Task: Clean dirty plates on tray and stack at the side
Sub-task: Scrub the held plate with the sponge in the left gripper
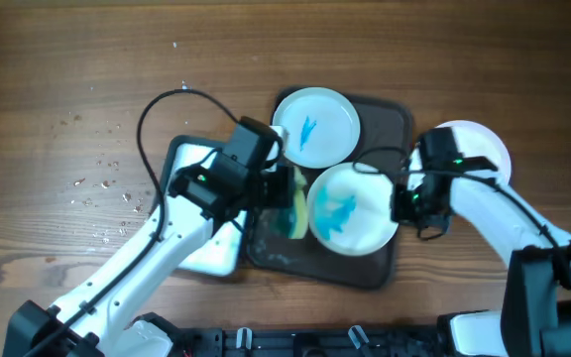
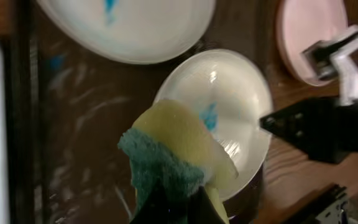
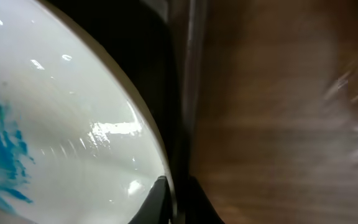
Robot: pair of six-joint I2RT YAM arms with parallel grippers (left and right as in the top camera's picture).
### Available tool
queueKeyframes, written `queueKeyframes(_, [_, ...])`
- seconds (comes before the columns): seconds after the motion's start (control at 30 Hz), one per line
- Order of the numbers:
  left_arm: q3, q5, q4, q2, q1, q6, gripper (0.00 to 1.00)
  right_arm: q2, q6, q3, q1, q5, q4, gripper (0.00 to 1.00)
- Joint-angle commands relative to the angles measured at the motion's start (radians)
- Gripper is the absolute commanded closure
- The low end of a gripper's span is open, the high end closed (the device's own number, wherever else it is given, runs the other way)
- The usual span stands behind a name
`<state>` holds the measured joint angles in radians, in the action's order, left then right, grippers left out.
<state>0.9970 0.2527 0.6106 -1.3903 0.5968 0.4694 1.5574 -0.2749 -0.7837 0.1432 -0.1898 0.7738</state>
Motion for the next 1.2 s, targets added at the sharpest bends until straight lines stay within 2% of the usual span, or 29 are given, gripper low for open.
queueKeyframes(0.0, [0.003, -0.037, -0.059, -0.010, 0.055, 0.010, 0.96, -0.046, -0.017, 0.013, 0.067, 0.010, -0.005, 0.96])
queueKeyframes(0.1, [0.003, -0.037, -0.103, -0.048, 0.075, 0.019, 0.96, -0.046, 0.037, 0.013, 0.101, -0.024, -0.017, 0.96])
queueKeyframes(0.23, [0.003, 0.023, -0.127, -0.181, 0.099, 0.078, 0.96, -0.045, -0.053, 0.013, 0.116, 0.041, -0.043, 0.96])
queueKeyframes(0.33, [0.003, 0.147, -0.244, -0.319, 0.138, 0.086, 0.96, -0.045, -0.066, 0.013, 0.116, 0.040, -0.092, 0.96])
queueKeyframes(0.5, [0.003, 0.168, -0.395, -0.468, 0.165, 0.200, 0.96, -0.045, -0.066, 0.013, 0.116, 0.041, -0.089, 0.96])
queueKeyframes(0.63, [0.005, -0.072, -0.318, -0.480, 0.163, 0.246, 0.96, -0.045, -0.069, 0.013, 0.116, 0.041, -0.083, 0.96])
queueKeyframes(0.77, [0.053, -0.457, -0.095, -0.456, 0.163, 0.245, 0.96, -0.045, -0.069, 0.013, 0.116, 0.041, -0.082, 0.96])
queueKeyframes(0.83, [0.081, -0.582, -0.032, -0.454, 0.163, 0.240, 0.96, -0.045, -0.069, 0.013, 0.116, 0.042, -0.082, 0.96])
queueKeyframes(0.87, [0.091, -0.591, -0.042, -0.454, 0.163, 0.199, 0.96, -0.045, -0.069, 0.013, 0.116, 0.041, -0.082, 0.96])
queueKeyframes(0.93, [0.091, -0.470, -0.105, -0.454, 0.163, 0.121, 0.96, -0.045, -0.069, 0.013, 0.116, 0.042, -0.082, 0.96])
queueKeyframes(1.0, [0.087, -0.125, -0.229, -0.459, 0.165, 0.051, 0.96, -0.045, -0.069, 0.013, 0.116, 0.042, -0.082, 0.96])
queueKeyframes(1.03, [0.083, -0.032, -0.278, -0.466, 0.171, 0.051, 0.96, -0.045, -0.068, 0.013, 0.116, 0.041, -0.080, 0.96])
queueKeyframes(1.17, [0.081, 0.111, -0.418, -0.541, 0.214, 0.051, 0.96, -0.045, -0.068, 0.013, 0.116, 0.041, -0.075, 0.96])
